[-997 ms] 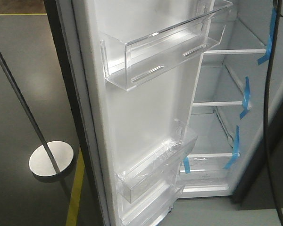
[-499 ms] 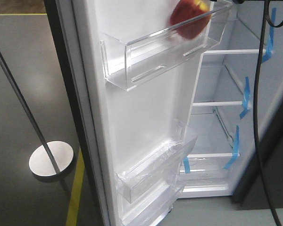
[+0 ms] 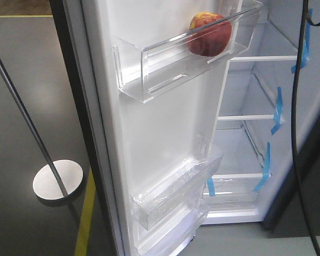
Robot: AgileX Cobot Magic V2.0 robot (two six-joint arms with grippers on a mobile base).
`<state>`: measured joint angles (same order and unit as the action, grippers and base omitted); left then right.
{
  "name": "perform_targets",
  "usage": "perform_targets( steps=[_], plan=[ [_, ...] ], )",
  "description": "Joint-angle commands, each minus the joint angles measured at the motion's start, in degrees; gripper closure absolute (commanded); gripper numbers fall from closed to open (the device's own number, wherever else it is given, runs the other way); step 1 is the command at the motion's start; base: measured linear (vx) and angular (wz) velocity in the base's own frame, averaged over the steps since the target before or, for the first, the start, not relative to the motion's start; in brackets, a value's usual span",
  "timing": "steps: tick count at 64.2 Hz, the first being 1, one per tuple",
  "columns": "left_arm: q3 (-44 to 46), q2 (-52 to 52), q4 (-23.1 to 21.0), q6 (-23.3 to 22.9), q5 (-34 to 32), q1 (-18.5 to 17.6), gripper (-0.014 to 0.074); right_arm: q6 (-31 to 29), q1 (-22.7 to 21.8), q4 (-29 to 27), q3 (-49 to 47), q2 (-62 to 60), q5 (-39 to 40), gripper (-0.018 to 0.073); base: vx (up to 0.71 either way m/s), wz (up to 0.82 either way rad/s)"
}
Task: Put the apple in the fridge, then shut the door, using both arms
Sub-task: 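Lower the apple into the upper clear door shelf and open the right gripper, then withdraw the open right gripper up and away from the door shelf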
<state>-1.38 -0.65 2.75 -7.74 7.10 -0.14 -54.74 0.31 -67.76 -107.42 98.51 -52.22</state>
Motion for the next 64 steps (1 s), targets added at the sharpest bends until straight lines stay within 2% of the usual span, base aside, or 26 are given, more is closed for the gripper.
perform_targets(
  steps=[1,16,21,31,38,54,64],
  plan=[
    [1.0,-0.83,-0.02,-0.54,-4.38,-0.41,0.0603,-0.01,-0.36,-3.8,-1.81,-6.15,1.24,0.0127,0.0,0.0],
    [1.0,-0.83,-0.63,-1.19,-4.74,-0.41,0.0603,0.18,-0.36,1.34,-1.81,-12.82,-3.72,0.0577,0.0,0.0],
    [1.0,-0.83,-3.55,-1.8,-5.28,-0.41,0.0603,2.43,-0.36,4.09,-1.81,-14.54,-6.53,0.0571,0.0,0.0],
    [1.0,-0.83,-13.24,-5.47,-6.09,-0.41,0.0603,6.93,-0.36,9.9,-1.62,-17.21,-11.34,0.0564,0.0,0.0],
    [1.0,-0.83,-18.3,-5.98,-6.15,-0.41,0.0603,9.08,-0.36,13.24,-1.62,-18.72,-13.0,0.0564,0.0,0.0],
    [1.41,-0.83,-27.5,-6.38,-6.53,-0.41,0.0603,12.76,-0.36,19.85,-0.17,-20.04,-10.7,0.0564,0.0,0.0],
    [1.41,-0.83,-37.55,-7.16,-6.47,-0.41,0.0603,13.84,-0.24,20.32,11.48,-23.63,-4.23,0.0564,0.0,0.0]
  ],
)
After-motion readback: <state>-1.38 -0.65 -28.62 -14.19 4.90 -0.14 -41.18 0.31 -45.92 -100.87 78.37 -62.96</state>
